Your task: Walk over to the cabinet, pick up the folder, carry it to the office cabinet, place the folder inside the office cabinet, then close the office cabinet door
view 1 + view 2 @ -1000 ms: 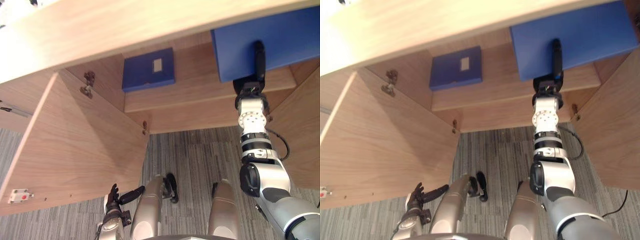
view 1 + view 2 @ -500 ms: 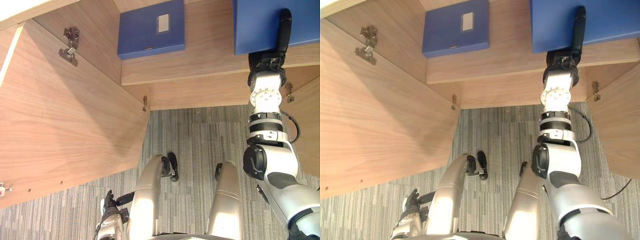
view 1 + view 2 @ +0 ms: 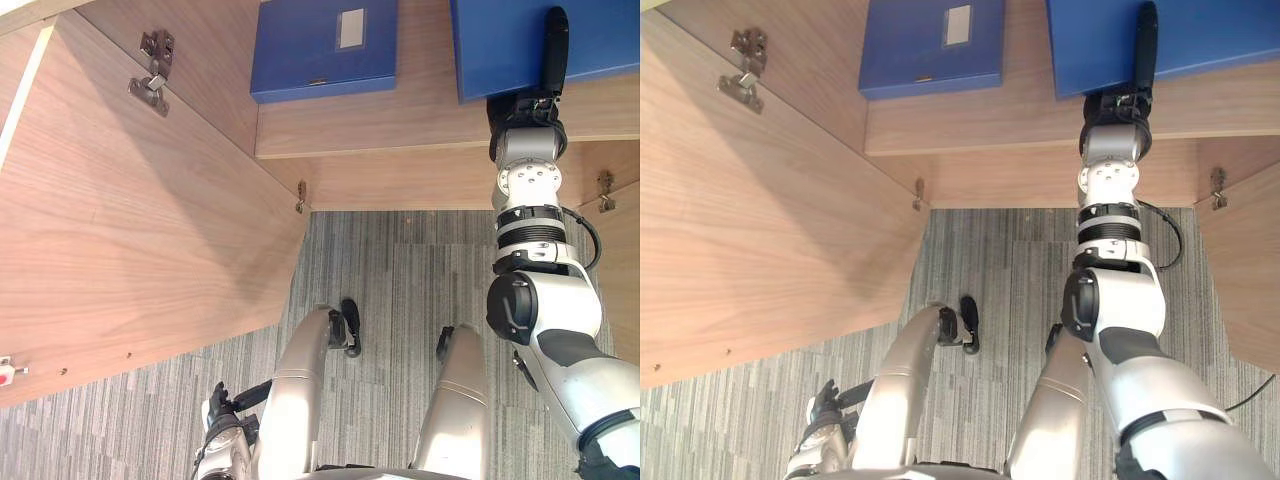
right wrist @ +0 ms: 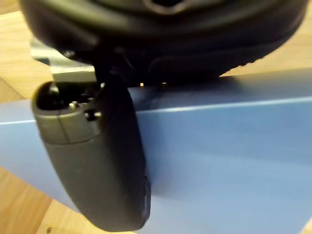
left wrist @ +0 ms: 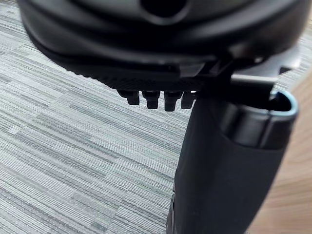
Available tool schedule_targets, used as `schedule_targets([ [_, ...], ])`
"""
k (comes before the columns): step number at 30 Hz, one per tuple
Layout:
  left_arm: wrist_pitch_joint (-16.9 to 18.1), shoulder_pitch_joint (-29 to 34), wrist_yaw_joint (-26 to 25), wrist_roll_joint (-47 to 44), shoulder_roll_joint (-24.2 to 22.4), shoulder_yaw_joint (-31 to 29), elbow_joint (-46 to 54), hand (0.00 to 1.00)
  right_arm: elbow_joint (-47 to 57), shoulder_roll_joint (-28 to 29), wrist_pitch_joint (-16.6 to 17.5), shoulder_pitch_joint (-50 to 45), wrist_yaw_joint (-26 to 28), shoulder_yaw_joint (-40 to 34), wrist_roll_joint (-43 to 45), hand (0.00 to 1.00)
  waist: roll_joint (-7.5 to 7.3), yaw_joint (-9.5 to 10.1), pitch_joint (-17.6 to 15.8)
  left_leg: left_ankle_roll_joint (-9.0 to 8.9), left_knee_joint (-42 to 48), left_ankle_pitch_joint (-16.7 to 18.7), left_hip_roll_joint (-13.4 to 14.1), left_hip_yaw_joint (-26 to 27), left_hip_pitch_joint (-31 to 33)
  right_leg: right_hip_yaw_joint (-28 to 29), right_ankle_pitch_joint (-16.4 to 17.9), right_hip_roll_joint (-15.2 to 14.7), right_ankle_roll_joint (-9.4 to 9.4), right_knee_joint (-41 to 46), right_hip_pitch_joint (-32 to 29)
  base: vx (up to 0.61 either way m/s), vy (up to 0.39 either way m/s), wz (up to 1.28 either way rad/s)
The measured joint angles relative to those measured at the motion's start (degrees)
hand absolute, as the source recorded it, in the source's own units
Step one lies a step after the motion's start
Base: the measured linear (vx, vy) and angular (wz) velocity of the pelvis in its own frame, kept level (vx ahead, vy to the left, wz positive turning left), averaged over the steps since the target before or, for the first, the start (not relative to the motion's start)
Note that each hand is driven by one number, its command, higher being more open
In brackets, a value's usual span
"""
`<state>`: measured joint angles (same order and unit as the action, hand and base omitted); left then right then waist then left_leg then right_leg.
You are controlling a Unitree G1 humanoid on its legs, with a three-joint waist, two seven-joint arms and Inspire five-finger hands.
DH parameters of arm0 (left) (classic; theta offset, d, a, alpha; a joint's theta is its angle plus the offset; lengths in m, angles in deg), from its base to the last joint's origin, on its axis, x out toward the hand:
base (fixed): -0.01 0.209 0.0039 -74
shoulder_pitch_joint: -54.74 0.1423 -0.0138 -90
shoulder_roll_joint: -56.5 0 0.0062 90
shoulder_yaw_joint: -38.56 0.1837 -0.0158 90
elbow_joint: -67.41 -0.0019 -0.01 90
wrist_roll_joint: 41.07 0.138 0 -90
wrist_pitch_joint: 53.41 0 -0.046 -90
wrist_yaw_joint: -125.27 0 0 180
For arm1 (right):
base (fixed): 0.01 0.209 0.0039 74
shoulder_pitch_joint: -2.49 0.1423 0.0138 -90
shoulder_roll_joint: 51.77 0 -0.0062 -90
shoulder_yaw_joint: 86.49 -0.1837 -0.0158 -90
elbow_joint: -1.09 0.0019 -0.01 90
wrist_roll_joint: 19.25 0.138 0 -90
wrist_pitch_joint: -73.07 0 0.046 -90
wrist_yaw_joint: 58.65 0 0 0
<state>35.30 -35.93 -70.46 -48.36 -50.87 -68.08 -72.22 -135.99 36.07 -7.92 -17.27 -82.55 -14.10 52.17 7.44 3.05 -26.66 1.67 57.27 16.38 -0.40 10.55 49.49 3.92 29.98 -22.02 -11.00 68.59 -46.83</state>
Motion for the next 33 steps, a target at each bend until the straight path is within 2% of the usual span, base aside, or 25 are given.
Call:
schedule_targets([
  [10,0.0,0.0,-0.1,0.0,0.0,0.0,0.0,1.00,-2.5,-0.5,-1.4,2.7,0.0,2.6,-4.0,1.00,-0.02,0.03,0.0,-0.07,-0.5,-0.4,-0.2,-0.2,0.0,-0.3,0.0,-0.2,0.00,-0.1,0.1,0.00,-0.001,0.01],
  [14,0.0,0.0,-0.1,0.0,0.3,0.0,0.0,1.00,-5.1,-1.5,-4.5,2.7,0.0,4.8,-8.9,1.00,-0.04,-0.12,0.0,-0.18,-1.2,-0.9,-0.8,-0.6,0.0,-0.8,0.0,-0.6,0.02,-0.3,0.2,0.02,-0.008,0.08],
  [19,0.0,0.0,0.0,0.0,0.5,0.0,0.0,1.00,-7.9,-2.8,-10.4,2.7,1.3,9.5,-20.6,1.00,-0.15,-0.24,0.1,-0.19,-1.2,-1.0,-0.8,-1.3,-0.2,-1.8,0.0,-0.7,0.02,-0.9,1.3,0.02,-0.001,0.04],
  [22,0.0,0.0,0.0,0.2,0.5,0.0,-0.1,1.00,-9.0,-3.7,-13.7,2.9,4.0,13.5,-29.8,1.00,-0.18,-0.24,0.1,-0.19,-1.2,-1.0,-0.9,-1.3,-0.4,-1.9,0.0,-0.7,0.03,-1.1,1.6,0.00,0.000,0.00],
  [24,0.0,0.1,0.3,0.7,0.7,0.0,-0.1,1.00,-10.0,-5.1,-17.5,3.2,8.1,16.5,-40.8,1.00,-0.33,-0.28,0.2,-0.19,-1.2,-1.0,-0.8,-1.4,-0.5,-2.0,0.0,-0.7,0.04,-1.2,1.9,0.00,0.000,0.00],
  [25,0.0,0.1,0.5,0.9,0.8,0.0,-0.1,1.00,-10.2,-5.4,-18.1,3.2,9.1,17.2,-43.1,1.00,-0.49,-0.31,0.2,-0.19,-1.3,-1.0,-0.8,-1.4,-0.6,-2.0,0.0,-0.7,0.05,-1.3,1.9,0.00,0.000,0.00],
  [27,0.0,0.2,1.8,1.7,1.2,0.1,0.0,1.00,-11.2,-6.9,-21.0,3.6,14.3,19.2,-53.8,1.00,-0.92,-0.26,0.5,-0.04,-2.0,-1.1,-0.6,-1.2,-1.1,-2.2,-0.5,-0.4,0.69,-2.2,2.4,0.02,0.004,-0.05],
  [33,0.1,1.7,5.1,3.4,3.2,3.1,1.0,1.00,-12.9,-10.0,-23.0,3.6,22.5,22.4,-70.7,1.00,-1.80,-0.12,0.9,0.27,-3.6,-1.4,0.1,-0.6,-2.8,-2.5,-1.5,0.1,0.95,-4.5,4.2,0.03,0.017,-0.06],
])
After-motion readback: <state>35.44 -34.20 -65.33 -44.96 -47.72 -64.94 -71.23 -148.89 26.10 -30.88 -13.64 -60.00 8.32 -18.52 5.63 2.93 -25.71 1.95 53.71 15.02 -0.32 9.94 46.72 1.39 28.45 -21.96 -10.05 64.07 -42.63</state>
